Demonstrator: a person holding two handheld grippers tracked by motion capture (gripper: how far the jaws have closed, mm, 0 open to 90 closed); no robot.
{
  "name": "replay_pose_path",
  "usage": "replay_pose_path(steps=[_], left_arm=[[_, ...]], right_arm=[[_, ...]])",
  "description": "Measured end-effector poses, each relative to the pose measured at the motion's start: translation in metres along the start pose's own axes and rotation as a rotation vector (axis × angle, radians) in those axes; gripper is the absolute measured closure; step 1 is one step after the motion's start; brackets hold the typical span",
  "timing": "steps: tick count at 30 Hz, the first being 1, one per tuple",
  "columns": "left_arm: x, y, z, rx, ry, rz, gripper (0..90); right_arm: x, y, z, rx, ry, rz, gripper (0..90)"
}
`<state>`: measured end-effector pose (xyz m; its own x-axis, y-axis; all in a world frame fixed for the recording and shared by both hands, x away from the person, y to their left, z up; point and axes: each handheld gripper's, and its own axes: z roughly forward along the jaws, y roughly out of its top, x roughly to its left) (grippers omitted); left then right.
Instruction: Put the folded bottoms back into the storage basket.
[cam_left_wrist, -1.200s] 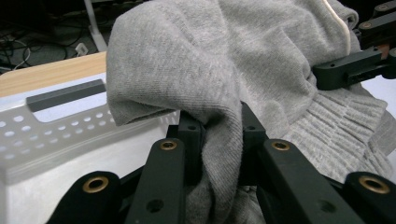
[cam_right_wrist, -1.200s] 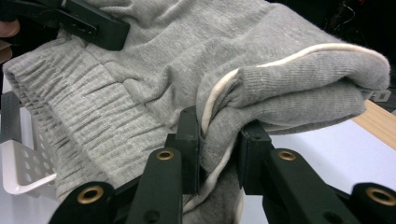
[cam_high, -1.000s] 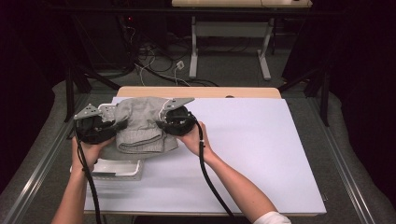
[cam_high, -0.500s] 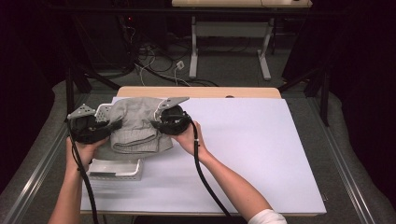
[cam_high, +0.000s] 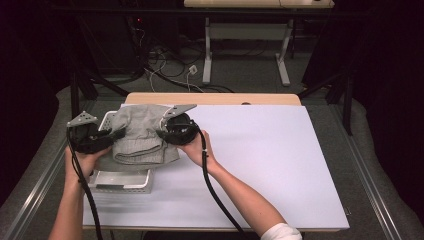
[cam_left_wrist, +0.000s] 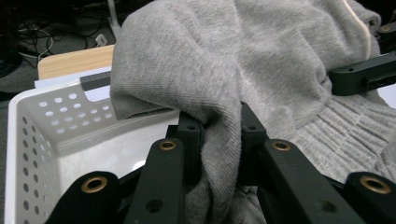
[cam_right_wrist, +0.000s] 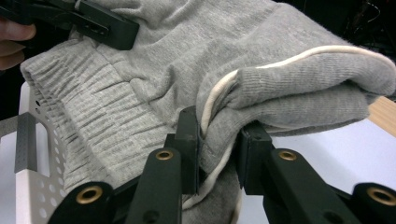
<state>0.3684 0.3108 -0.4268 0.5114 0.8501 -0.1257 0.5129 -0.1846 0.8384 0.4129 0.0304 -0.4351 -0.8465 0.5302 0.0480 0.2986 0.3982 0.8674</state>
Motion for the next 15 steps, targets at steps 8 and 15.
replay_pose_path(steps=[8,15], left_arm=[[0.0042,-0.001,-0.0019,0.003,0.006,-0.003,77.2],[0.0088,-0.0018,-0.005,0.0,0.017,-0.013,77.2]], right_arm=[[0.0033,0.0015,0.0036,0.005,0.002,0.001,73.0],[0.005,0.0021,0.0089,-0.001,0.013,0.007,72.9]])
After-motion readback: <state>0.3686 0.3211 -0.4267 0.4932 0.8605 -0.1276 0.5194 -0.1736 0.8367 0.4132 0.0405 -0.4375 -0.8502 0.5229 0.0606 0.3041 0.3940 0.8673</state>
